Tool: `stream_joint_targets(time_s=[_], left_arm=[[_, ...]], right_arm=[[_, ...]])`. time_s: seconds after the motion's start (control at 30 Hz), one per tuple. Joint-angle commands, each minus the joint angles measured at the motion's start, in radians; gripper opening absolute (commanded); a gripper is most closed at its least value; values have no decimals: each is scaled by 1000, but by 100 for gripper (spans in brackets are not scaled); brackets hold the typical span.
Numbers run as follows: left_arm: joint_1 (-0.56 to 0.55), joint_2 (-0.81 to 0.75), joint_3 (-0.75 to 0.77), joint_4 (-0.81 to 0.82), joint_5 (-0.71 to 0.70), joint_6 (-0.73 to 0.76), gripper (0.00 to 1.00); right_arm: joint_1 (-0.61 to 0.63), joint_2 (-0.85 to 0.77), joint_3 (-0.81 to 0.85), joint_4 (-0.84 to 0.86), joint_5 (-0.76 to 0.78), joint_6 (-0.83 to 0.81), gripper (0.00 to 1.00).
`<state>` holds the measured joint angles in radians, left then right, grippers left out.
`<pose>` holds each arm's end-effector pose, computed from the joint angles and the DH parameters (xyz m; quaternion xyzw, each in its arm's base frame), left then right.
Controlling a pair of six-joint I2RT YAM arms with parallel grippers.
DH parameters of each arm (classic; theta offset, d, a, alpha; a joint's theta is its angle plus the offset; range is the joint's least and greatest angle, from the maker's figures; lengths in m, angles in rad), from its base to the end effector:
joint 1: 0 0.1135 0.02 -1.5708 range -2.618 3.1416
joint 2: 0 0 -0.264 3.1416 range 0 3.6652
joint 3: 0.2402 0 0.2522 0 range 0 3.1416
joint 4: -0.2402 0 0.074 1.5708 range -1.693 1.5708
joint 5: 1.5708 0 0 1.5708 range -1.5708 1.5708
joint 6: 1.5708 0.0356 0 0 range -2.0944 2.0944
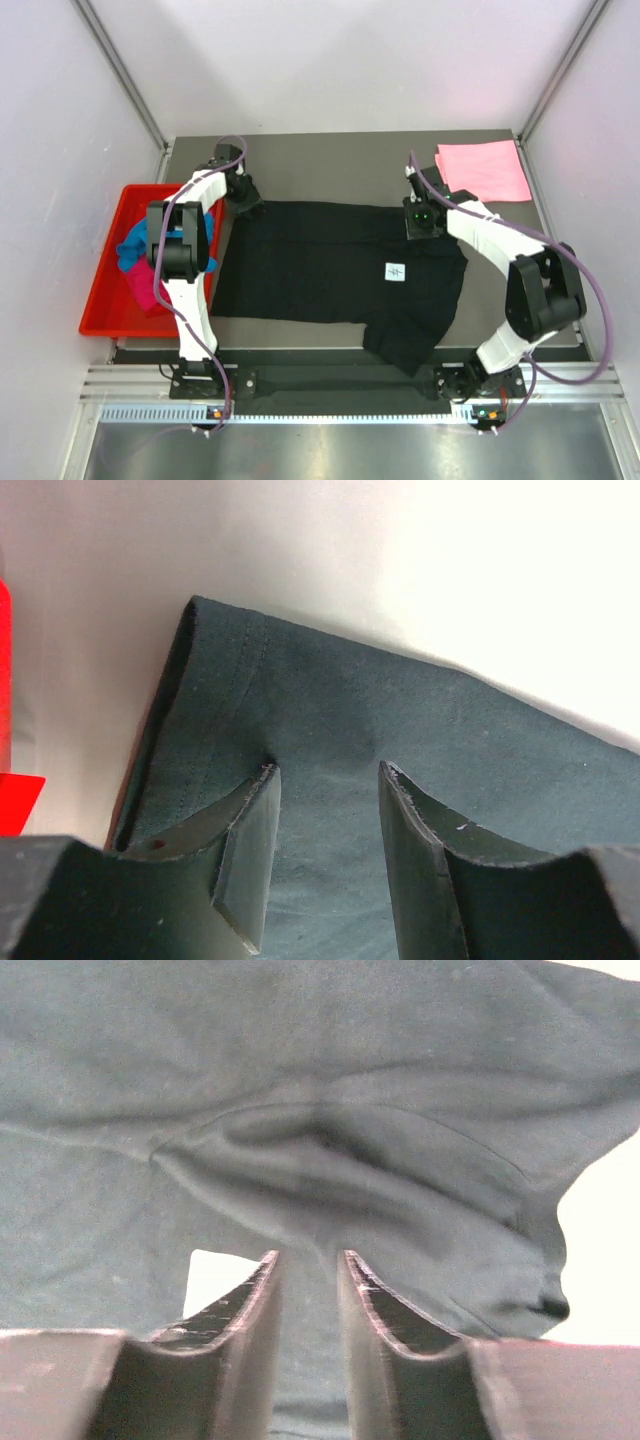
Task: Fold and stack the t-shirts
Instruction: Fold the tshirt
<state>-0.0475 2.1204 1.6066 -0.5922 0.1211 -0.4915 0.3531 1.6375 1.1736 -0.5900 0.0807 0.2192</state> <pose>0.4490 -0.0257 0.1727 -0.2003 0.9506 -0.1180 0.2059 0.3178 0.1141 0.2258 -0.0543 0.9645 0.0347 0.2560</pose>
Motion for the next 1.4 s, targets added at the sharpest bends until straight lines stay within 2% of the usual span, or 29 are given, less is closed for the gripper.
stream_joint_targets(time_s=[0.0, 0.13, 0.23, 0.43, 0.67, 0.83, 0.93, 1.3, 1.37], left_arm=[[5, 32, 32, -6, -21, 18, 50], [5, 50, 42, -11, -12, 11, 49], [5, 50, 44, -14, -17, 14, 49], [5, 47, 44, -15, -15, 14, 49], [5, 49, 47, -17, -20, 18, 49], [5, 52, 44, -18, -17, 16, 49], [5, 52, 38, -18, -23, 16, 49], [5, 56, 35, -17, -20, 13, 49], [5, 58, 36, -15, -21, 16, 49]], right_arm=[[55, -97, -31, 1, 174, -30, 27], [135, -143, -48, 4, 208, -67, 10], [202, -134, -74, 28, 197, -104, 6], [215, -7, -80, 61, 254, -112, 12], [205, 99, -35, 61, 287, -119, 14], [199, 151, -14, 75, 310, -118, 25], [199, 159, -12, 84, 341, -118, 27], [199, 182, -25, 136, 353, -135, 27], [198, 188, -25, 139, 355, -135, 23]])
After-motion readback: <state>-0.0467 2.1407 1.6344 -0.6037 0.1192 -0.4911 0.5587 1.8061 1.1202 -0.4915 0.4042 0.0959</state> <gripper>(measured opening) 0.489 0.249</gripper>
